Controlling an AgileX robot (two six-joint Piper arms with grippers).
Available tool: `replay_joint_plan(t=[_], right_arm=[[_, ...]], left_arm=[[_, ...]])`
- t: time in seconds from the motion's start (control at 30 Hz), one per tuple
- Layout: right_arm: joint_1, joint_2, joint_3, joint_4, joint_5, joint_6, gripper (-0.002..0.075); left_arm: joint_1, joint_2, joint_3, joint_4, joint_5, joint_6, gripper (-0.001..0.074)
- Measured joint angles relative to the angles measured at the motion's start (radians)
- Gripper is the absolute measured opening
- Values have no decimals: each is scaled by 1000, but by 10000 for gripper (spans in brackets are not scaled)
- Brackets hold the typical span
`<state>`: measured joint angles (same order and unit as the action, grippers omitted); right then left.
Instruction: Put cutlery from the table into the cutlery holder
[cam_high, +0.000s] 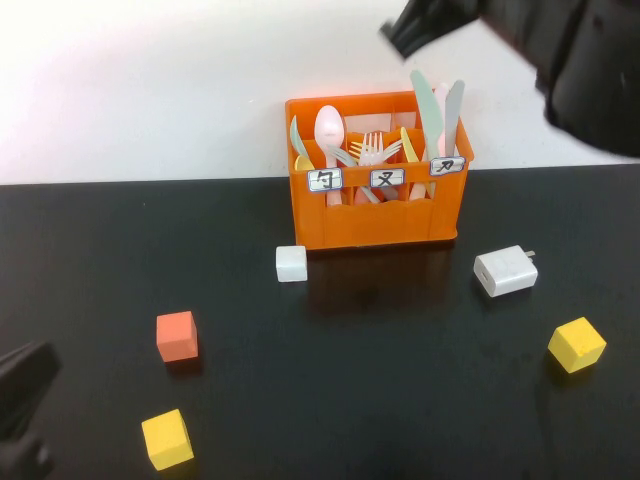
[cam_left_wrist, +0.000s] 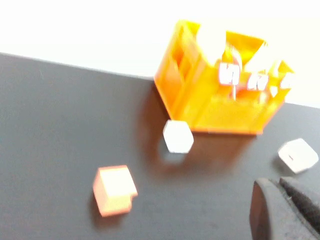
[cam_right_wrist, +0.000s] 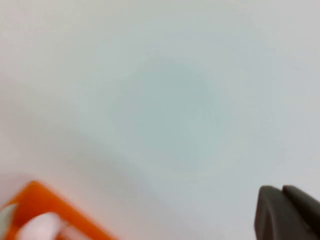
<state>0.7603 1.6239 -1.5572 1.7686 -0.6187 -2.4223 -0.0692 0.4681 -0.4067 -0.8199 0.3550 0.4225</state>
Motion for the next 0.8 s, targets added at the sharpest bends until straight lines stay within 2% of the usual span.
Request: replay_joint_plan(t=[0.2,0.33,0.57,0.8], right_arm=[[91,-102,180,0,64,64,-2],[148,-203,311,0,180,138,-2],[219,-387,560,0,315,212,-2],[246,-582,870,0,379,228,-2]], left_arm=[[0,-260,112,41,-35,7,-1],[0,-354,157,59,-66,9,-1],[0,-374,165,60,-88,12,-1],[0,-374,165,60,-88,15,-1]])
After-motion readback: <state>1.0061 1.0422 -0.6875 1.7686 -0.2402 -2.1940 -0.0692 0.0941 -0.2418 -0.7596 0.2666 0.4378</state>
